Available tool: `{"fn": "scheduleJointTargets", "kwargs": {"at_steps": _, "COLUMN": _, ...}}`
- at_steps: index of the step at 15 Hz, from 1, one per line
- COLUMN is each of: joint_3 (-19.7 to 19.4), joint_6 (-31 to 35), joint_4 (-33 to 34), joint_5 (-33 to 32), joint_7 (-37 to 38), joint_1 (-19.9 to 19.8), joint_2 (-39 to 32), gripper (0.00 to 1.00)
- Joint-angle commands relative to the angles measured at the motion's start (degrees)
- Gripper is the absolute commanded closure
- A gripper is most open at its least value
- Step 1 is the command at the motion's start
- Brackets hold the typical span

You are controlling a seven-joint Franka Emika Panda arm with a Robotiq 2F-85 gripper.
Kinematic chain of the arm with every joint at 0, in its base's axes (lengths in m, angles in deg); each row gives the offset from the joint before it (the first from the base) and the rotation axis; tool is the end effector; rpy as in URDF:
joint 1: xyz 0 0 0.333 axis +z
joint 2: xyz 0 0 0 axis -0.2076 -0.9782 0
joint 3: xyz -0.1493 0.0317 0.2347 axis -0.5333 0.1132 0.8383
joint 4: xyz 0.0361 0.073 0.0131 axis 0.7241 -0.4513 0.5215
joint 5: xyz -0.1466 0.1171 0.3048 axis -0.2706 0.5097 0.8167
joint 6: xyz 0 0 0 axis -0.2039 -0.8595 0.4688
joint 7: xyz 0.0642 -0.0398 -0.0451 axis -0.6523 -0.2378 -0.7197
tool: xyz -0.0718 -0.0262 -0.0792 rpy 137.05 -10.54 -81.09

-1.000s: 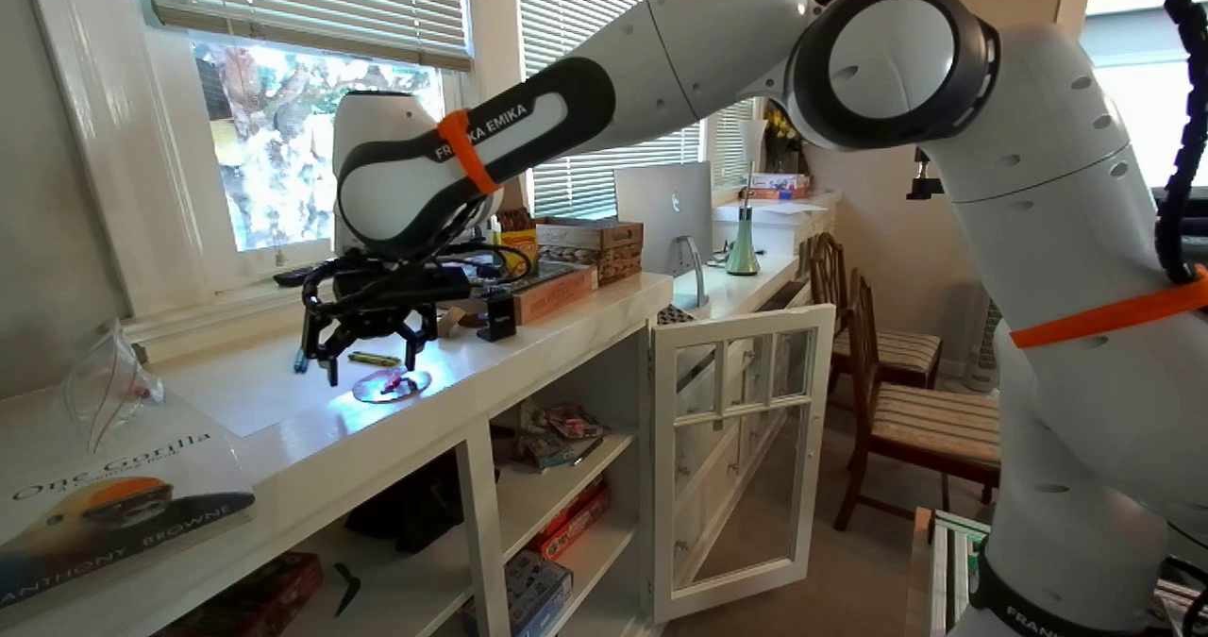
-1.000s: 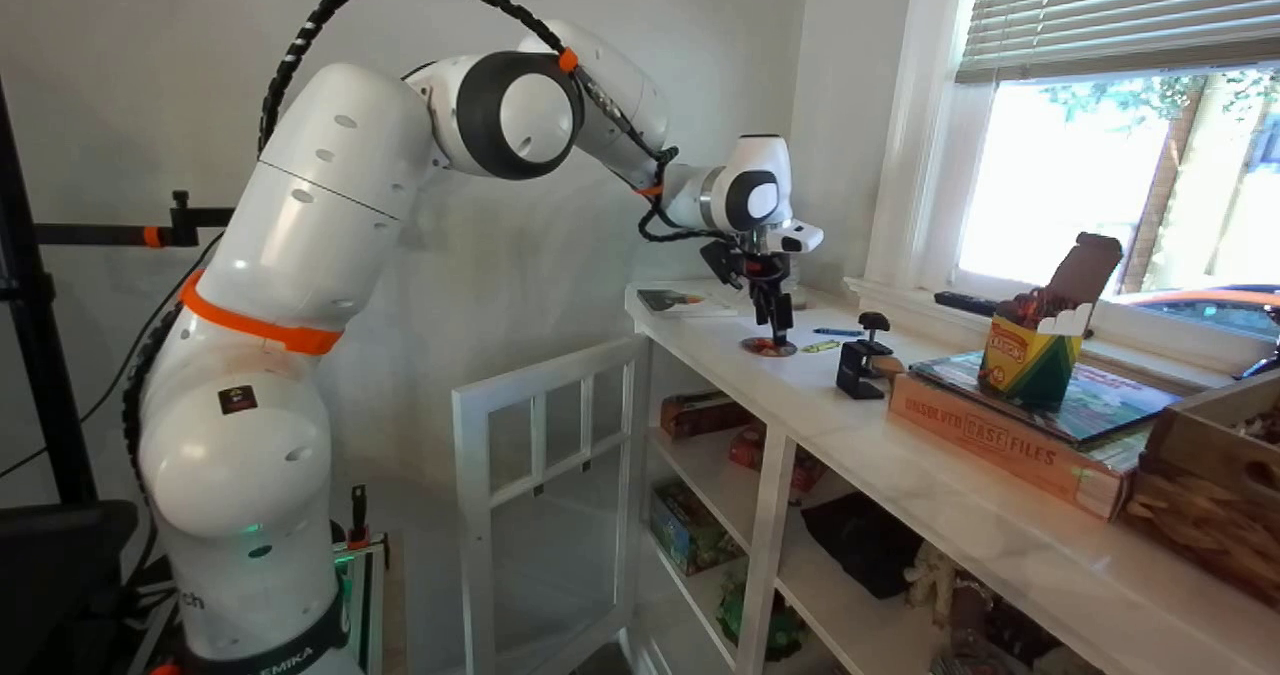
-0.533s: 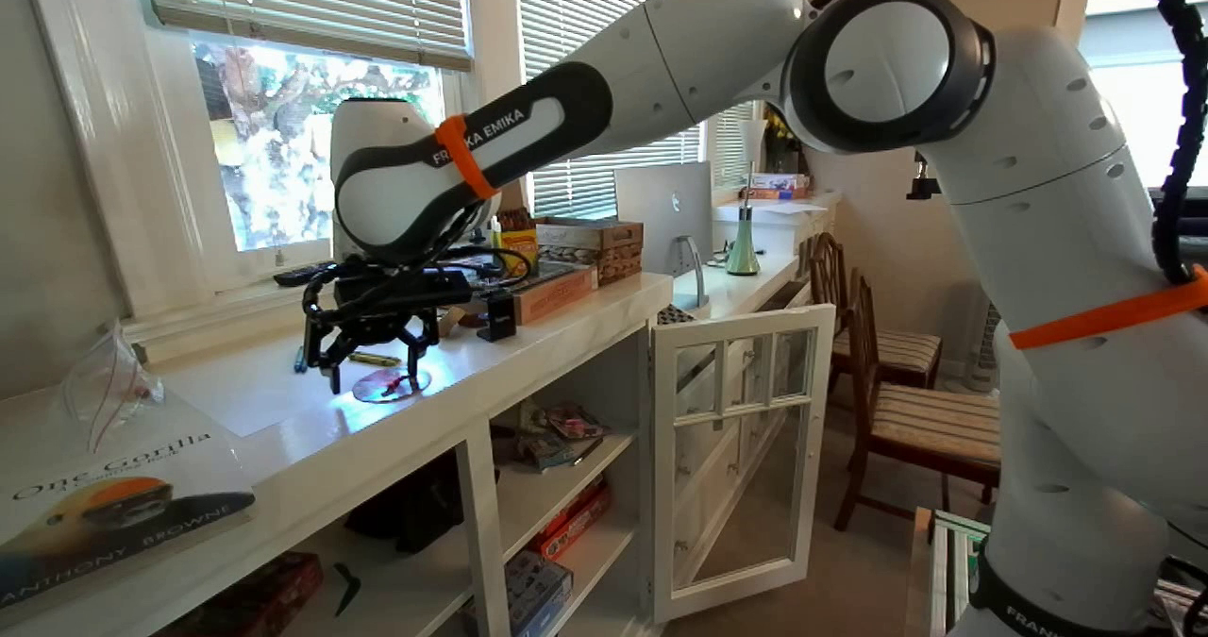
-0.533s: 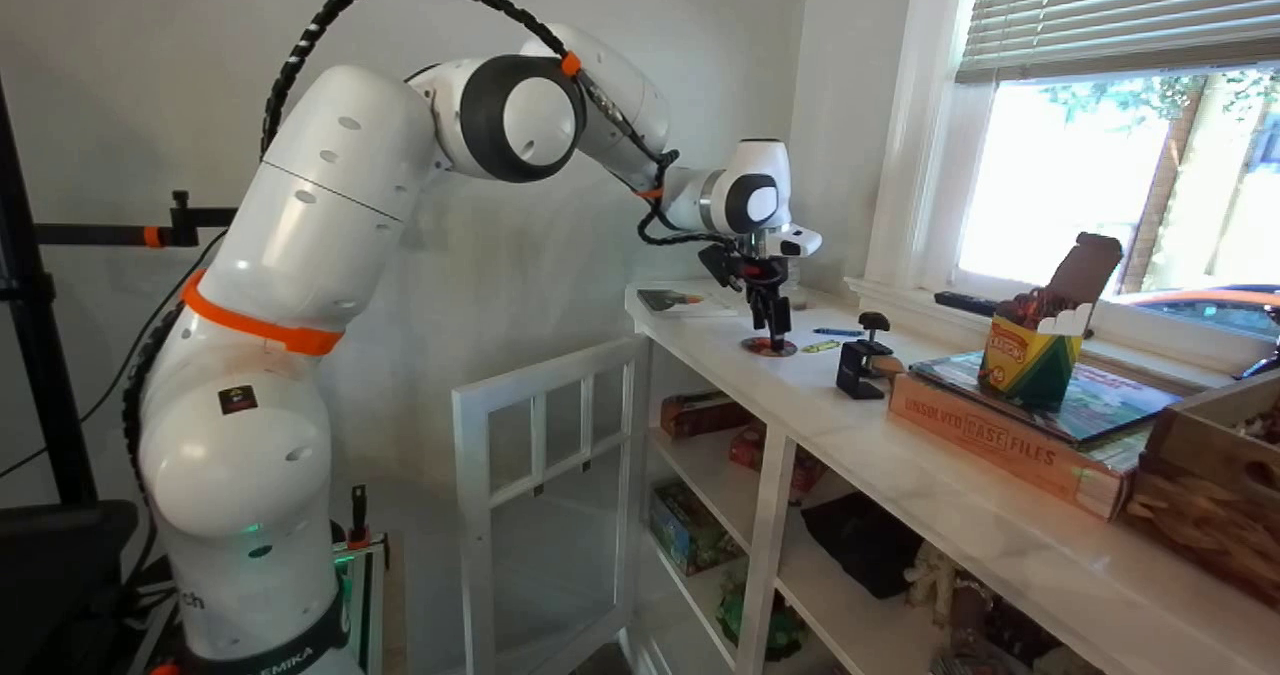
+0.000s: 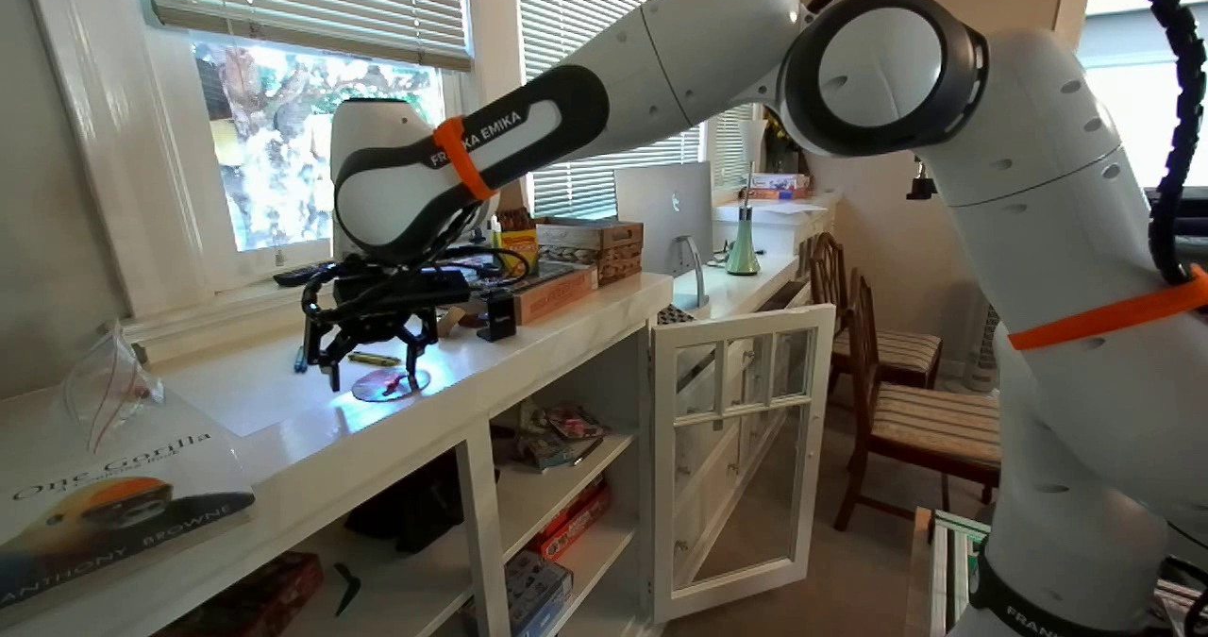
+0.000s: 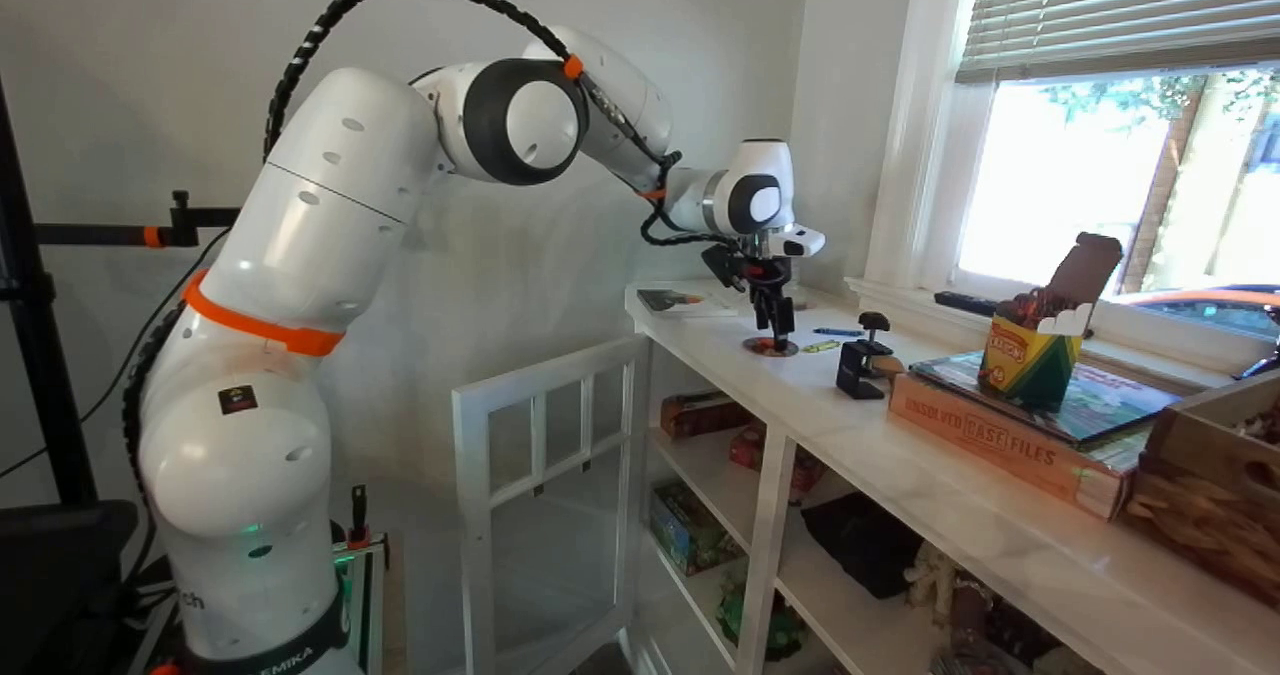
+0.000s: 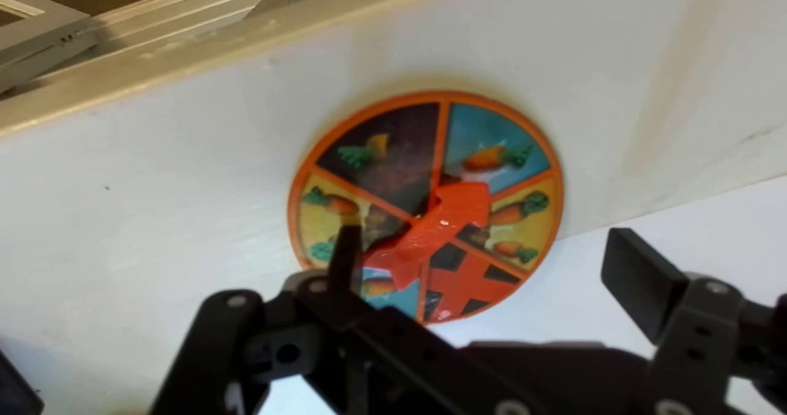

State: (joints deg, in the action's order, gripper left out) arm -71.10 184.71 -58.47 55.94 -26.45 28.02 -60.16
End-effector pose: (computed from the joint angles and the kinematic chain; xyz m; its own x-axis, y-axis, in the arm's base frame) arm 0.6348 0.1994 0.3978 0.9322 -0.2800 0.2293 -0.2668 -0.9598 -0.0873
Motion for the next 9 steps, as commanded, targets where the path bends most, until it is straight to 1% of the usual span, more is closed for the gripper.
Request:
{"fn": "scheduleJointTargets", "kwargs": {"at_steps": 1, "joint_3": -0.24, "joint_6": -0.98, "joint_4": 2.98, "joint_5": 0.19, "joint_7": -0.35, "joint_1": 0.01, "joint_2": -2.25, "gripper": 0.0}}
{"fn": "scheduleJointTargets", "kwargs": {"at_steps": 9, "joint_3": -0.52, "joint_6": -1.43, "joint_4": 6.66, "joint_5": 0.4, "joint_7": -0.35, "joint_1": 0.14, "joint_2": -4.68, "gripper": 0.0}}
